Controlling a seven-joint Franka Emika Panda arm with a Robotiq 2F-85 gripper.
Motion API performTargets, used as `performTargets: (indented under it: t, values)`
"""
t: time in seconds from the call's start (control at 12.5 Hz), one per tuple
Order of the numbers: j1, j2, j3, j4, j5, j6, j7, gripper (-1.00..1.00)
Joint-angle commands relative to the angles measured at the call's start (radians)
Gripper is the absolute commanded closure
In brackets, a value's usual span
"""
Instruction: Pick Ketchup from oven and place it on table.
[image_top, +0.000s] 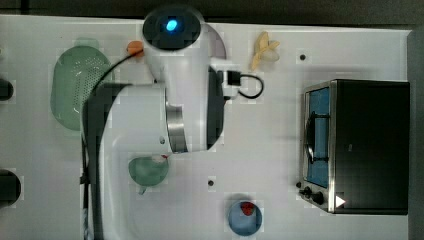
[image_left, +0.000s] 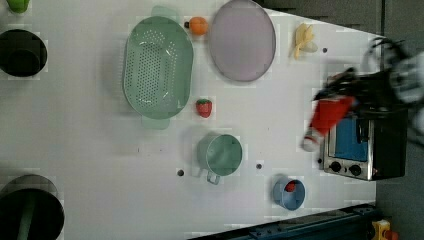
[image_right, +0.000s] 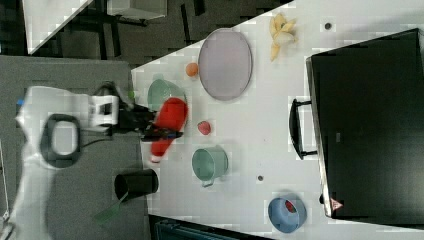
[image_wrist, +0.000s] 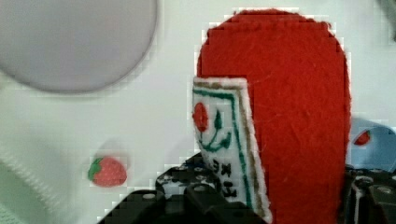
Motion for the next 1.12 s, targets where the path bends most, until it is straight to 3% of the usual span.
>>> performTargets:
  t: [0.08, 0.48, 0.56, 0.8, 1.12]
  values:
    - [-0.07, -0.036, -0.055, -0.152, 0.004, 0.149, -0.009, -0.27]
    - [-0.07, 0.049, -0.061, -0.368, 0.004, 0.489, -0.004, -0.27]
    - [-0.07, 0.077, -0.061, -0.383, 0.007, 0.539, 0.003, -0.33]
    - [-0.07, 0.155, -0.061, -0.395, 0.007, 0.61, 0.007, -0.96]
    - [-0.068, 0.12, -0.06, -0.385, 0.007, 0.631, 0.029, -1.0]
